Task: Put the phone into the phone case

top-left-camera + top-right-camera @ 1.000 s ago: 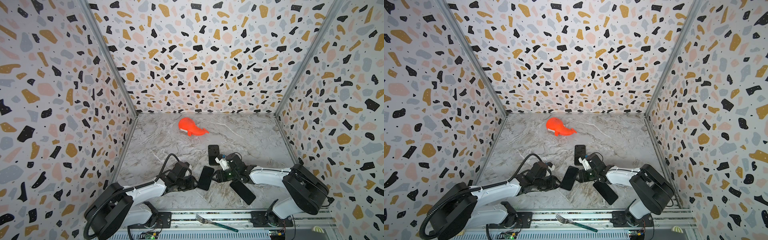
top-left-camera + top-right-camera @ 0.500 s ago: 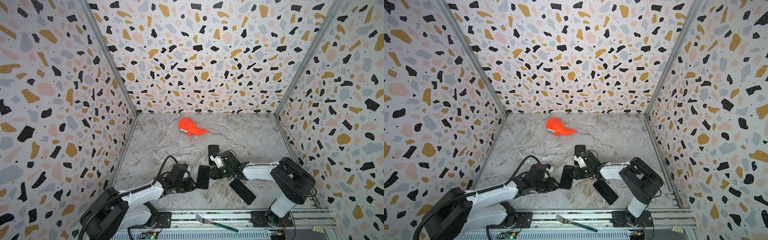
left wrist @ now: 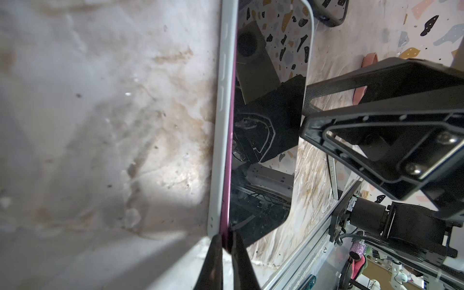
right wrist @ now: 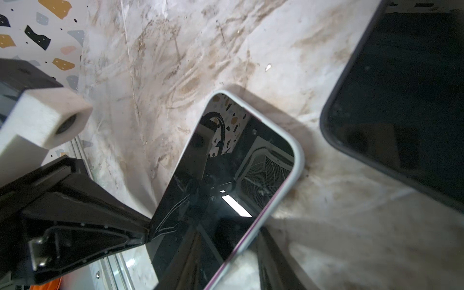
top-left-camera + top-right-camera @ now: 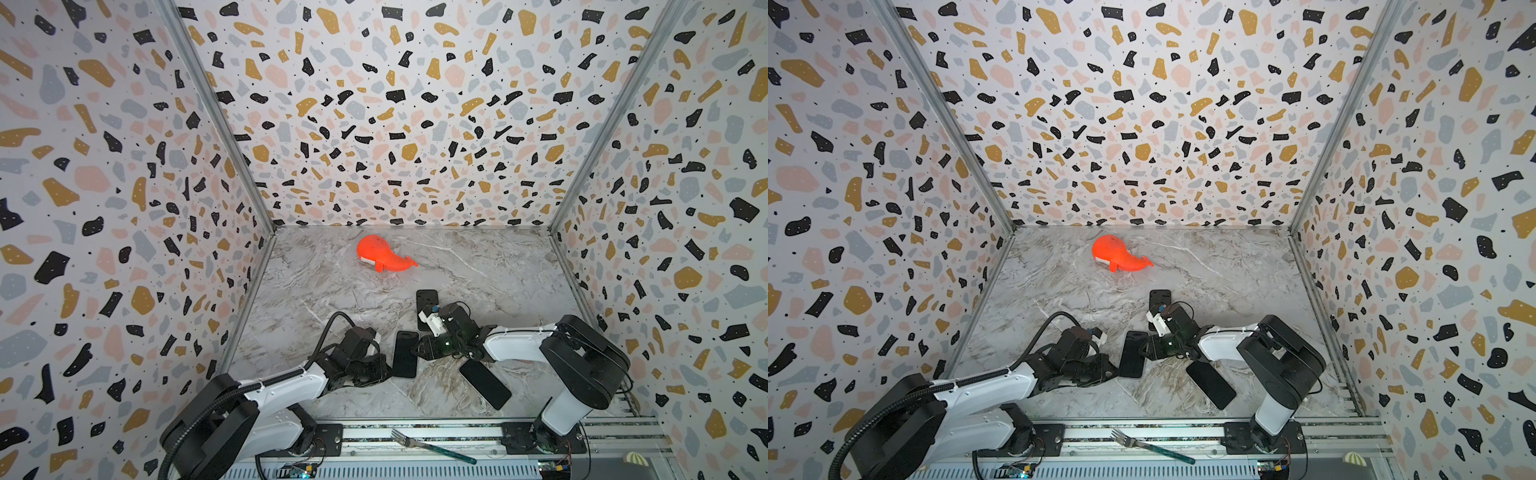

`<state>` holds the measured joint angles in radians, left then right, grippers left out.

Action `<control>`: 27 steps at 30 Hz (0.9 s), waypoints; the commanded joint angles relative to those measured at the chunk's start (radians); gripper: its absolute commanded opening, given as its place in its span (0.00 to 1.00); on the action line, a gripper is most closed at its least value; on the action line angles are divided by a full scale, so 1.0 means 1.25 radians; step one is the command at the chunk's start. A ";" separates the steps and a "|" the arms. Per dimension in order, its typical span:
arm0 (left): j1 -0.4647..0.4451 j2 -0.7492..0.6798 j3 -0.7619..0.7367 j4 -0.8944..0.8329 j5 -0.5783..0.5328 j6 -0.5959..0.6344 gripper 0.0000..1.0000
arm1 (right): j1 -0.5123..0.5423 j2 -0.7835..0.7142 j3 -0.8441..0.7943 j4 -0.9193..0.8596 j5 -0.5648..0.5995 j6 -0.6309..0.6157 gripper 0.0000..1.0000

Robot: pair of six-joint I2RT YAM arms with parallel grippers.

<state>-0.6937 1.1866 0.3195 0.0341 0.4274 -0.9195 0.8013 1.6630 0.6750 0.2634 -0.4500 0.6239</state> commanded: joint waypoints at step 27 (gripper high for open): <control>0.000 0.013 0.028 -0.064 -0.067 0.023 0.29 | 0.082 -0.141 0.022 -0.192 0.122 0.009 0.39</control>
<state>-0.6910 1.1934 0.3302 0.0105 0.3763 -0.9031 0.8894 1.5196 0.6746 0.0944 -0.3416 0.6380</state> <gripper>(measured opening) 0.283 0.390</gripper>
